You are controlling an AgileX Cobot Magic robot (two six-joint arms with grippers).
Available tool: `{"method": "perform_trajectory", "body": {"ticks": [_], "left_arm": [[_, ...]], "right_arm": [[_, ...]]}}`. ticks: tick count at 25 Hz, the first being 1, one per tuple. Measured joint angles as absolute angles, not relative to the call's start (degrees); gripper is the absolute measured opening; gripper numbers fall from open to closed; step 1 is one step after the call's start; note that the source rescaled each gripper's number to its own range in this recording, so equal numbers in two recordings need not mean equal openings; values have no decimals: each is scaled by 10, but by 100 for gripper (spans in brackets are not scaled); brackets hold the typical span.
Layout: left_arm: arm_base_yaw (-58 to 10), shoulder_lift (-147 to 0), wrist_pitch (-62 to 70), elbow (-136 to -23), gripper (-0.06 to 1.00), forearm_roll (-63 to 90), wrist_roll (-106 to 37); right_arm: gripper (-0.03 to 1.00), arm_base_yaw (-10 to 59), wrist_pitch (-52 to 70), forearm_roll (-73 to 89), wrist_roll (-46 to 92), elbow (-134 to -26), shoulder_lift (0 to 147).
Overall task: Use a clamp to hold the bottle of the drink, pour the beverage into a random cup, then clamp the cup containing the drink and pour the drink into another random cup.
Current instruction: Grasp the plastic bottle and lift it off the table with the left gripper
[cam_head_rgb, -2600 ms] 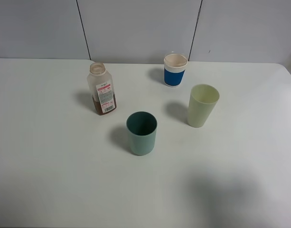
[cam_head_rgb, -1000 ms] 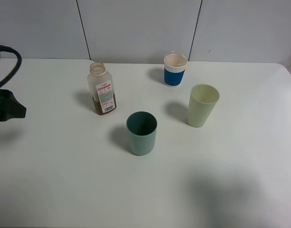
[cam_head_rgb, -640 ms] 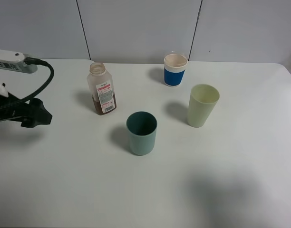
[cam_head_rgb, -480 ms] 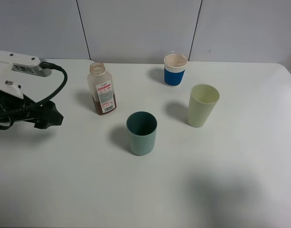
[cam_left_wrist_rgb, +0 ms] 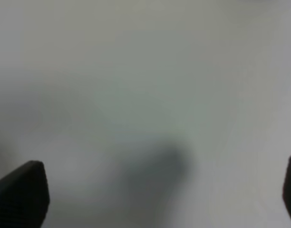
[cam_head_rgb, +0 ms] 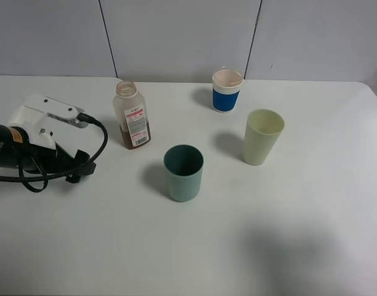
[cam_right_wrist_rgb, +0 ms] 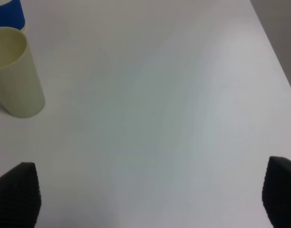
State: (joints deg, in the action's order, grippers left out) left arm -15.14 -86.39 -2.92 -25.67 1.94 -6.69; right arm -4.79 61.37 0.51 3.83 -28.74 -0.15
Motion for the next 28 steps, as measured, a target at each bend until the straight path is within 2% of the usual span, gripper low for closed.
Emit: {"method": "perform_trajectory", "body": {"ticks": [10,14,20,28], "left_arm": [[-117,-967,-282,-249,100,-214,81],[-74,-1036,-411,-248,100,-296,118],[-47,-1086,-490,-248,100,-313,107],[-47,-1106,-512,-287,100,-356,93]], "right_arm": [[76,-48,614,5,38,-287,-2],[76,-48,614,5,38,-287,-2],[76,-48,614,5,38,-287,-2],[76,-48,614,5,38,-287,-2]]}}
